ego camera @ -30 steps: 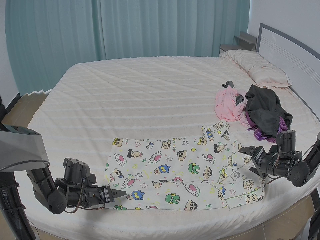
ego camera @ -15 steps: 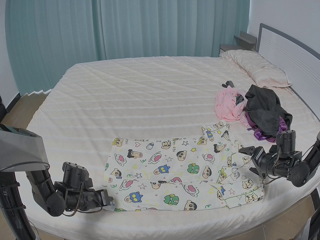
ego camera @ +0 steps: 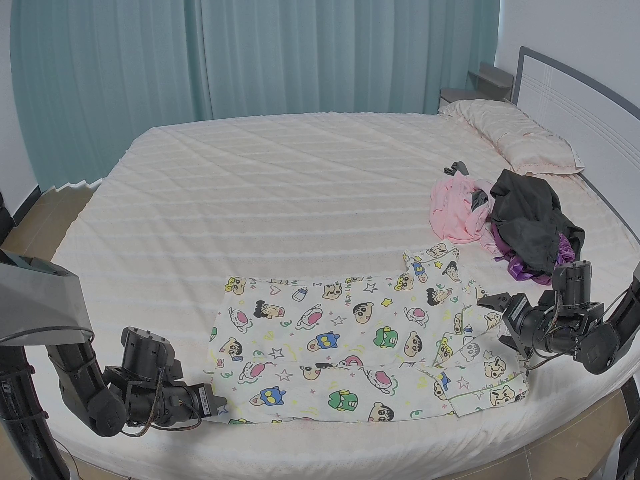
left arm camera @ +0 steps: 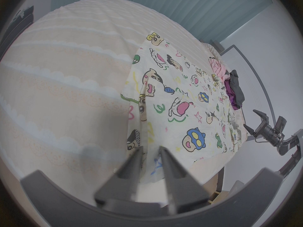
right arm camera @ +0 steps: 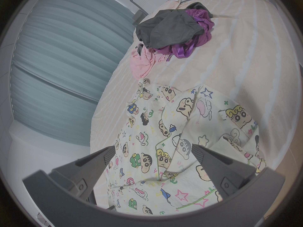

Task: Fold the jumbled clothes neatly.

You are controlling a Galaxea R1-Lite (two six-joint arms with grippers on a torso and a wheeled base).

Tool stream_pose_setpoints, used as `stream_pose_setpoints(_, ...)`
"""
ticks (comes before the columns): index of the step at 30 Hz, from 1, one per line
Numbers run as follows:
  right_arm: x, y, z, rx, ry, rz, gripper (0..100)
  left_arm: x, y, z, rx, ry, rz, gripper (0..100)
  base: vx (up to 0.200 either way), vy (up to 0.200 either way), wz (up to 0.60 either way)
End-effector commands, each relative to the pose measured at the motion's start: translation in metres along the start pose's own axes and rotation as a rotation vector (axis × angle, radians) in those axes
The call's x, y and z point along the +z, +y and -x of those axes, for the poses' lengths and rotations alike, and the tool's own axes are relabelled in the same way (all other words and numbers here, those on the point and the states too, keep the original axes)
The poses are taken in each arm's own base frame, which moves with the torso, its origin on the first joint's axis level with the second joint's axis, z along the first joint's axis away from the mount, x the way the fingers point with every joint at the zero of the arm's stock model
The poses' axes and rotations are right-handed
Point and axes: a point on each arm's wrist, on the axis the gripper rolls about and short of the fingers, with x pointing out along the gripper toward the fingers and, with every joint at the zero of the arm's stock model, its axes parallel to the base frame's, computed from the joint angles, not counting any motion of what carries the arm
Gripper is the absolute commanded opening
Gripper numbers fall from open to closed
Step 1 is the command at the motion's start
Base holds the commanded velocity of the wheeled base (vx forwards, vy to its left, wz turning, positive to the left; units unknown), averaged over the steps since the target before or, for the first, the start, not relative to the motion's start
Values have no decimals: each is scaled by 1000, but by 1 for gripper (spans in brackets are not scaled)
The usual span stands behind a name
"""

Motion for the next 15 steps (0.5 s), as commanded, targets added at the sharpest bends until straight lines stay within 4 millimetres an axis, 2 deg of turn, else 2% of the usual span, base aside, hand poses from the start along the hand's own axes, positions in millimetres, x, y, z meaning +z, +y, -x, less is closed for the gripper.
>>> stream_pose_setpoints(1, 0, 0, 0, -1, 1, 0, 100, 1, -1, 1, -3, -4, -1, 100, 0, 0, 0)
stream_pose_setpoints(11, 2, 0, 2, 0, -14, 20, 100, 15, 0, 9, -20, -82, 14, 100, 0, 0, 0)
stream_pose_setpoints(13, 1, -4, 4, -18, -13, 58, 100, 32, -9, 19, -61, -165, 3, 100, 0, 0, 0)
stream_pose_setpoints(15, 1, -5, 2, -24, -10, 67, 100, 39, -15, 18, -80, -187, -10, 100, 0, 0, 0)
